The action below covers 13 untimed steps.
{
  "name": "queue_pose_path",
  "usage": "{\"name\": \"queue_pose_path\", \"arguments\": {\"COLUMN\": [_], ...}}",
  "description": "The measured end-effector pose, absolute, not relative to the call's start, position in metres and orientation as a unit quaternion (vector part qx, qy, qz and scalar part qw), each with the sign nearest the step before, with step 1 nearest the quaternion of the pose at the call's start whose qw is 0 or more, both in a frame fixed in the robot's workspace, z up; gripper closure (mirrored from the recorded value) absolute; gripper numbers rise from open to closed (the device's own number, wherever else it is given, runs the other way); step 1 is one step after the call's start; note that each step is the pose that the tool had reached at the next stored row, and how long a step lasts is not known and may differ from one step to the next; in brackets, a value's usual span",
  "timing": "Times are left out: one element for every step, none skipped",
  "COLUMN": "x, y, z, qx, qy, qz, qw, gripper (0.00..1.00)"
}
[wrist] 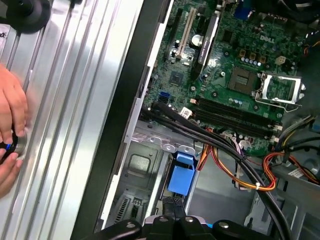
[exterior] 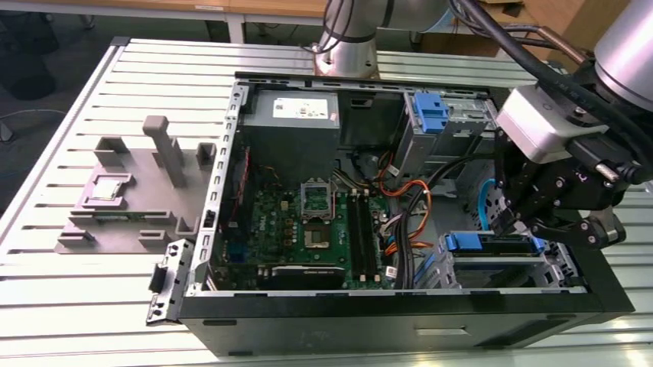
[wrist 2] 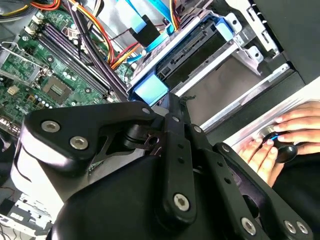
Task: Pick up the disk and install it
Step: 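Insert the first disk wire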
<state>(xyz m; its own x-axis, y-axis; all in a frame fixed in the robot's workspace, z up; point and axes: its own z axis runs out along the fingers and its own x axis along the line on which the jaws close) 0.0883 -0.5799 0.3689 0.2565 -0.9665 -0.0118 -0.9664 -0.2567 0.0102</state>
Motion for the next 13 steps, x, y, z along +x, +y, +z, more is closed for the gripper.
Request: {"name": "queue_pose_path", "arguments": {"x": [0.0883,0.0883,0.0885,0.0890,0.0908,0.0967,0.0967,0.0969,0.0969,0.0969,0.0969,0.0969,0.0969], "y": [-0.5799,-0.5799,-0.5798,-0.5798,-0.5798,-0.5792,-0.5792,-0.5791,-0.5791,-0.5791,-0.5791,-0.5790,-0.5790], "z": [0.3689,0.3689,0.3689,0.3688,0.3689,0.3689,0.3689,0.3689,0.3690,0.3690,0.3691,0.3693,0.3693], "qx": [0.793,0.793,0.793,0.793,0.793,0.793,0.793,0.793,0.793,0.793,0.793,0.793,0.793], "qy": [-0.610,-0.609,-0.609,-0.609,-0.609,-0.609,-0.609,-0.609,-0.609,-0.609,-0.609,-0.609,-0.609], "qz": [-0.008,-0.008,-0.008,-0.008,-0.008,-0.008,-0.008,-0.008,-0.008,-0.008,-0.008,-0.007,-0.007], "qw": [0.000,0.000,0.000,0.000,0.000,0.000,0.000,0.000,0.000,0.000,0.000,0.000,0.000], "gripper": [0.90,0.90,0.90,0.90,0.90,0.90,0.90,0.90,0.90,0.90,0.90,0.90,0.90]}}
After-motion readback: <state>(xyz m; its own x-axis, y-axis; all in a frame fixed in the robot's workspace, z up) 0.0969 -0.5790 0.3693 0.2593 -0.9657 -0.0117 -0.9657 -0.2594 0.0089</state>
